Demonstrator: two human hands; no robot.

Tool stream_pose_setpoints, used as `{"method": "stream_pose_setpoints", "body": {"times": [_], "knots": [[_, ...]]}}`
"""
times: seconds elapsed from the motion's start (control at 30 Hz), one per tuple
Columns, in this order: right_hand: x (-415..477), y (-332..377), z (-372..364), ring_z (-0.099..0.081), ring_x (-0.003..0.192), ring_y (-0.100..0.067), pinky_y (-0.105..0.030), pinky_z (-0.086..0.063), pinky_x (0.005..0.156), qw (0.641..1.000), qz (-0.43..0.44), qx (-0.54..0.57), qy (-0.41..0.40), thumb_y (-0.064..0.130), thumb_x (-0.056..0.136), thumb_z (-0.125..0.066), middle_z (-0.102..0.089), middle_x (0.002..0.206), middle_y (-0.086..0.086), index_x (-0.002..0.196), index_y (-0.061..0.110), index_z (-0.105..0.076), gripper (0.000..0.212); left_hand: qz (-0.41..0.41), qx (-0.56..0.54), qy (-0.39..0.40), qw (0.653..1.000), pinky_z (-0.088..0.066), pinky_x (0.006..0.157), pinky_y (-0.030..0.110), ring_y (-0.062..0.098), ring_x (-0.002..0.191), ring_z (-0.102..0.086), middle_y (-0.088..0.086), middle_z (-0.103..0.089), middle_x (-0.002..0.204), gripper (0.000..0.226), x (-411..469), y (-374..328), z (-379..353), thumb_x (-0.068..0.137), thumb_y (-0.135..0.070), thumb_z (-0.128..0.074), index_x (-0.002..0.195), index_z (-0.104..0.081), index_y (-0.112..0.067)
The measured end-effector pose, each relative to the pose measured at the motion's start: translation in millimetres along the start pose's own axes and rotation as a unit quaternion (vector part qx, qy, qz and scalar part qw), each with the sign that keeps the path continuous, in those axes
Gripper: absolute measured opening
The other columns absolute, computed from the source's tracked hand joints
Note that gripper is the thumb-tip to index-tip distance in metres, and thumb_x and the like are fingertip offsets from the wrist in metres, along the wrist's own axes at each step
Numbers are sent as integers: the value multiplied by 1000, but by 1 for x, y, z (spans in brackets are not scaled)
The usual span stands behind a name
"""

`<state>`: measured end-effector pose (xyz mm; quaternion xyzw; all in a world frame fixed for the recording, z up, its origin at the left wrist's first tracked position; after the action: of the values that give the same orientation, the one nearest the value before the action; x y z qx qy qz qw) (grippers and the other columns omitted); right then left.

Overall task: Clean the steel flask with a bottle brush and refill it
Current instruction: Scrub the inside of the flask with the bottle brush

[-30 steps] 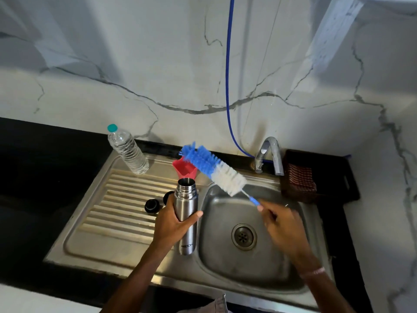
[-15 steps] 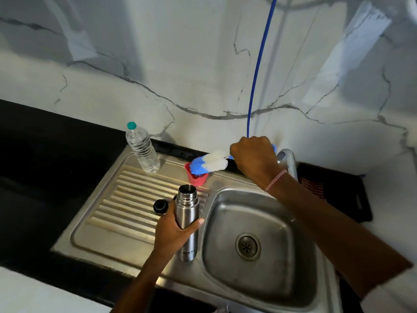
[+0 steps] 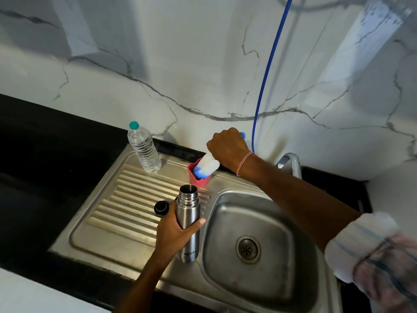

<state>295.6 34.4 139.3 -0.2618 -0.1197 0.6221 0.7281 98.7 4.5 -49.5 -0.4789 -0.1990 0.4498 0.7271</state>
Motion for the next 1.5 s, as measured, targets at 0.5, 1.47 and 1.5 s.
{"method": "stream_pose_setpoints", "body": {"times": [0.5,1.47,1.5], "knots": [[-42,-45,5,-68,95,-28,-37,-42,75,998,-58,6,9,7,96,-60,-62,95,-5,112,14,-63,18,2,7,-5,1000,-56,84,33,-3,91,-63,-24,-62,100,68,4,-3,0,65,-54,-92,117,-50,-40],[-181,-56,-80,-71,94,-27,-35,-53,73,933,-288,216,4,32,101,-51,-71,102,0,119,45,-68,28,8,-12,-6,1000,-53,82,29,5,91,-66,-12,-68,101,66,2,-14,-6,68,-45,-93,121,-57,-32],[-191,-51,-89,-71,95,-29,-37,-54,76,920,-304,247,6,35,101,-52,-72,102,-1,120,46,-67,26,13,-25,-6,1000,-53,82,29,5,91,-67,-12,-69,102,64,2,-13,-7,68,-44,-93,120,-57,-33]]}}
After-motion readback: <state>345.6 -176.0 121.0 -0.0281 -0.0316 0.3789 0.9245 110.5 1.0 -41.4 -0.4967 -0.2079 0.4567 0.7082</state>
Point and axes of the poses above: each hand's wrist, its own x-axis towards the middle knuckle, its own z-axis out of the back of the hand, y = z × x, the point moved 9 cm from there along x, towards the middle knuckle
